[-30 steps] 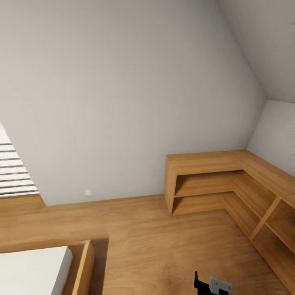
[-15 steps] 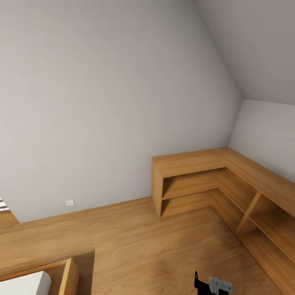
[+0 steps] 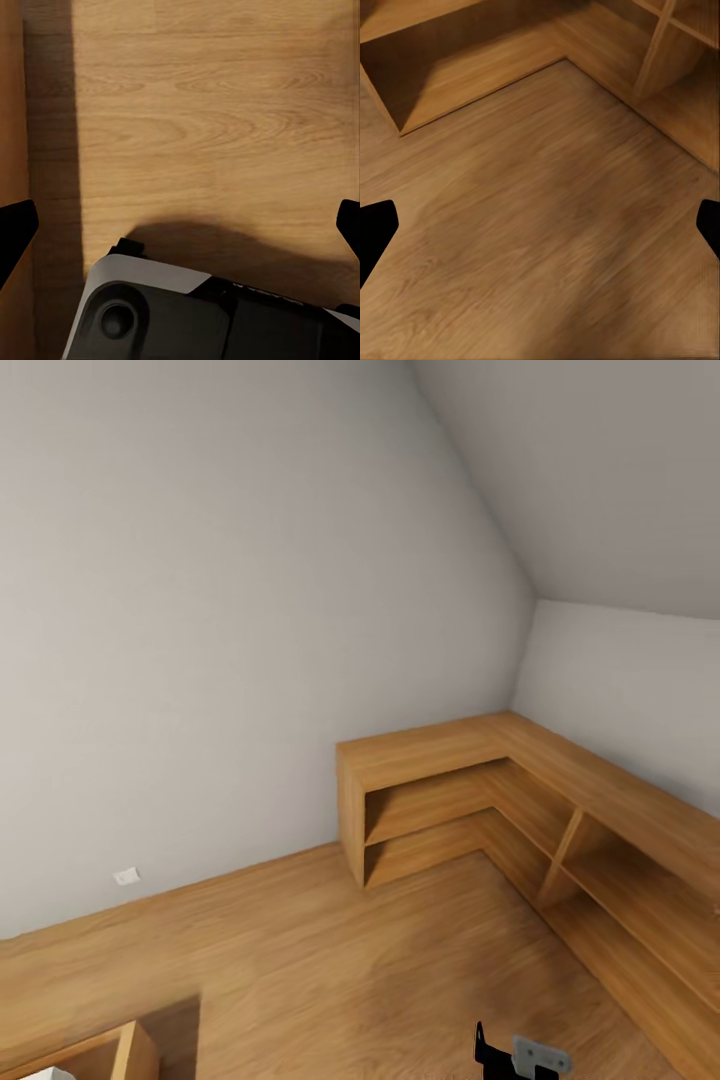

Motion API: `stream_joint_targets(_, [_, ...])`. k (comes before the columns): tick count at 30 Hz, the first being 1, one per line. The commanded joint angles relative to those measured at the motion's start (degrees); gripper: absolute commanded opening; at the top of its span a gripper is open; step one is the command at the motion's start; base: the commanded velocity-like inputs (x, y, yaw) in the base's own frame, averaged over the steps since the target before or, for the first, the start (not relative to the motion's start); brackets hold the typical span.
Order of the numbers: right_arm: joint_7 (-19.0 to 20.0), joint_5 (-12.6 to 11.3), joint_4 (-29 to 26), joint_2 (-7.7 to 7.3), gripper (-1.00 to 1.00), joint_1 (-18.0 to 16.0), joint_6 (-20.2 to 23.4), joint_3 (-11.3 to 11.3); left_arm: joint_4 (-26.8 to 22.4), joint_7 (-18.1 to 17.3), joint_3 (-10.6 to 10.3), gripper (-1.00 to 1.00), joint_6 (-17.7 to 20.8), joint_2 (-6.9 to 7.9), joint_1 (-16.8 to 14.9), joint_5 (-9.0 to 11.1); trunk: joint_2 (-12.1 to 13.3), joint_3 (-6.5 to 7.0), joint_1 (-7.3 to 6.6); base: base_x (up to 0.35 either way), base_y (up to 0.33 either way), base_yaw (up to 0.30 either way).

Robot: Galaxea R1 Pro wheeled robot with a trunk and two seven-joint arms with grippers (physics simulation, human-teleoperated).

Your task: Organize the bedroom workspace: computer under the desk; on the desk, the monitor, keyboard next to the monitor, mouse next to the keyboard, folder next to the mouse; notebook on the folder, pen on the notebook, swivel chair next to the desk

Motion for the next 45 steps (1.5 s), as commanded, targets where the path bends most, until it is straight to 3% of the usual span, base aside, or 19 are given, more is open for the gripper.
stream_joint_targets(1, [-0.35,-0.18,0.12,0.05,1.0,-0.07,-0.15,0.48,0.02,0.23,-0.47,1.0,-0.22,0.02,-0.04,0.5,-0.12,-0.13,0.03,0.0,0.0,-0.258])
stream_joint_targets(16, [-0.35,-0.16,0.12,0.07,1.0,-0.1,-0.09,0.48,2.15,-0.41,-0.64,1.0,-0.39,0.05,-0.04,0.38,-0.12,-0.13,0.03,0.025,0.0,-0.258])
stream_joint_targets(45, [-0.34,-0.02,0.13,0.27,1.0,-0.05,0.05,0.57,2.93,-0.48,-0.87,1.0,-0.68,0.0,-0.04,0.17,-0.12,1.21,0.03,0.321,0.017,-0.201])
